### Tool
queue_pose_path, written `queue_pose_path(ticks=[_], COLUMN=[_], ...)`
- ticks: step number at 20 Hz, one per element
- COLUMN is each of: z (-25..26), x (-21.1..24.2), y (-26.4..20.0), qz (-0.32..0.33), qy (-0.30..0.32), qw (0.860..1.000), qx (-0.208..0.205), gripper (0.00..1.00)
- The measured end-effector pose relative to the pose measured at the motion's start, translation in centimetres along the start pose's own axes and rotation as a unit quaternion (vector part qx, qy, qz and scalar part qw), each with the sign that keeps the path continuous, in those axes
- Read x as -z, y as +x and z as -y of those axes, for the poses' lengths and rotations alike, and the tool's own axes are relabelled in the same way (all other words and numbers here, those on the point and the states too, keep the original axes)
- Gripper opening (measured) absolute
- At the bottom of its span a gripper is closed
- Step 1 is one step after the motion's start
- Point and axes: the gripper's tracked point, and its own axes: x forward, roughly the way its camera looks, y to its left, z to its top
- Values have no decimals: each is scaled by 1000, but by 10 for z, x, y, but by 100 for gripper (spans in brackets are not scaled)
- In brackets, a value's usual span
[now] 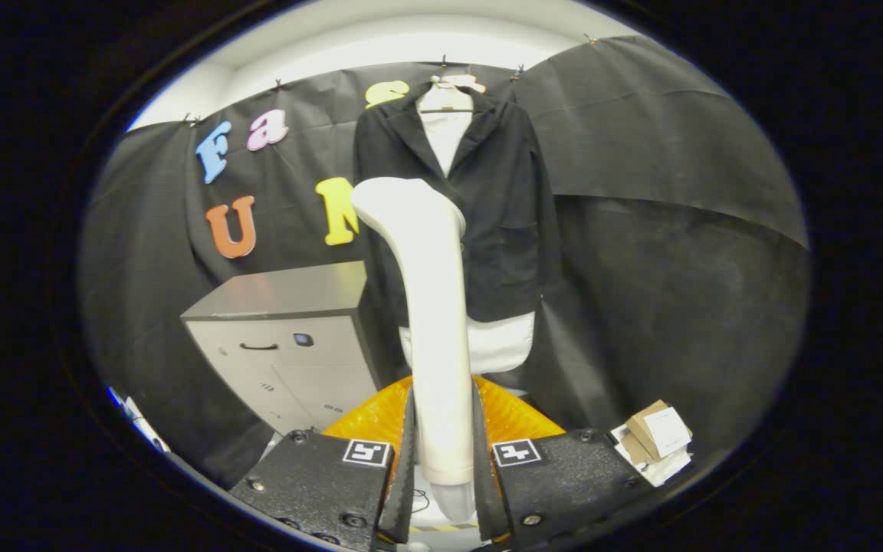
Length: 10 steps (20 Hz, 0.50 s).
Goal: Iron the clothes twice with a garment steamer, once on the left side and once on the right side.
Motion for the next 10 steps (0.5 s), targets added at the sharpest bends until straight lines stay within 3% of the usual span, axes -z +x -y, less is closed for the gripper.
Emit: queue_pose_path(ticks=[6,10], z=[-53,-62], x=[58,78], y=[-37,-48], qz=[-30,-45], qy=[-17,-15], qw=[998,997], qx=[-51,-57], gripper=[35,36])
